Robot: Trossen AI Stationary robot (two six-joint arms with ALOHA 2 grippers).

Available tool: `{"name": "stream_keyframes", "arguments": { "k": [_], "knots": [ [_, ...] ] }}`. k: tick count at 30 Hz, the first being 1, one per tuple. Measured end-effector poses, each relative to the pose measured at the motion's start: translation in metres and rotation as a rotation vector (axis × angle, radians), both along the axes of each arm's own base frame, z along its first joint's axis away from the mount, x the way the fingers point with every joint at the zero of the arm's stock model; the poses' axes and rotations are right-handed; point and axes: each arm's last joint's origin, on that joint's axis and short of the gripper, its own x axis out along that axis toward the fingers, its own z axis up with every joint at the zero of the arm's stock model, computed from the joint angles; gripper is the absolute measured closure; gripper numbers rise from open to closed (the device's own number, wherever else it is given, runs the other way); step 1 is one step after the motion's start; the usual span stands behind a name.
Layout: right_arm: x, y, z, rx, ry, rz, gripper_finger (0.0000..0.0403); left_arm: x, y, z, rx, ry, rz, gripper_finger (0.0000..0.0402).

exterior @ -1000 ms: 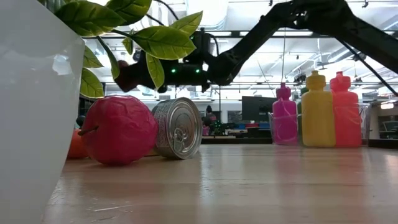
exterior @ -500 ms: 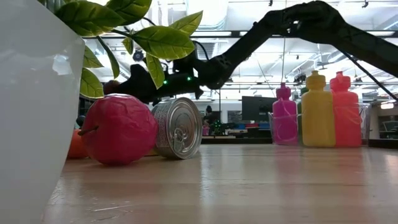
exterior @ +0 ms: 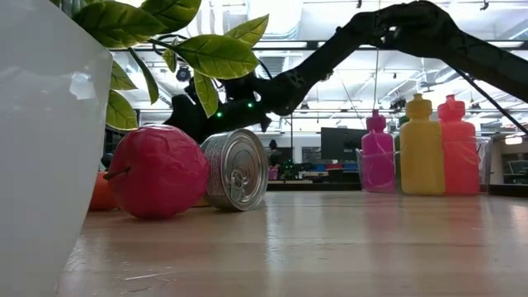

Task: Pick & Place Food Item
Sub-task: Put the dark red apple into the green bin

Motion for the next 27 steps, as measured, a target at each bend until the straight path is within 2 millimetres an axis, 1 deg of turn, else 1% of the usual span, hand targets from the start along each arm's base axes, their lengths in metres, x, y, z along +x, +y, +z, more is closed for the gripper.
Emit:
{"name": "stream_keyframes", "arguments": {
  "k": [12,18,27],
  "knots": [
    [0.0004,-0.0002,0.0011,-0.001,-0.002,-0.002,0.0163,0.0000,0.0000,0.0000,0.000,0.000,0.000,0.0402],
    [0.0001,-0.0016,0.0003,-0.014,0.003,-0.051,0.0163,0.0000,0.0000,0.0000,0.000,0.000,0.000,0.0402],
    [0.0001,-0.0011,-0.0003,-0.015,0.005,-0.052,0.0163,0.0000,0.0000,0.0000,0.000,0.000,0.000,0.0402]
  ]
}}
